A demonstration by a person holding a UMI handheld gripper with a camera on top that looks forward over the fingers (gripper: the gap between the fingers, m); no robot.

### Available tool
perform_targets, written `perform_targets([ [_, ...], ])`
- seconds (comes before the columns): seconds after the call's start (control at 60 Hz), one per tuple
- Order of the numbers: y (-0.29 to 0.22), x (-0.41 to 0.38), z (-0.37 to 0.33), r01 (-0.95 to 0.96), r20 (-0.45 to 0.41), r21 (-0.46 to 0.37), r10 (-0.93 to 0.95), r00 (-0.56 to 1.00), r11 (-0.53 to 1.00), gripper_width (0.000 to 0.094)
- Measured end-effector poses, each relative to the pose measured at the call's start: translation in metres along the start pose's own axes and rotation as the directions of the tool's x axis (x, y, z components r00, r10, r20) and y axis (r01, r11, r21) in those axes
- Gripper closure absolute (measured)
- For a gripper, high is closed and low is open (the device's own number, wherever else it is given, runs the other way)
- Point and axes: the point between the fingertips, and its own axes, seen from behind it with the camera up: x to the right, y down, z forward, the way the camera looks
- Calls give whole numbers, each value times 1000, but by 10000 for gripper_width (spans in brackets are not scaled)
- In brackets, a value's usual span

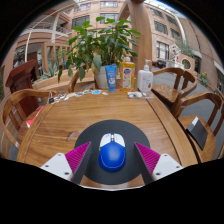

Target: Arrange mouse

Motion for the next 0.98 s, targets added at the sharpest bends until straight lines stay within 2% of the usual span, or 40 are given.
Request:
perform_targets([
  [0.267,-37,4,-104,31,-54,112,-25,998,993,81],
  [0.417,-40,3,-162,37,-63,140,-29,998,989,84],
  [0.65,-27,4,-221,62,-74,155,-52,996,986,84],
  [0.983,-12,2,-243,81,-55,143,-74,996,986,83],
])
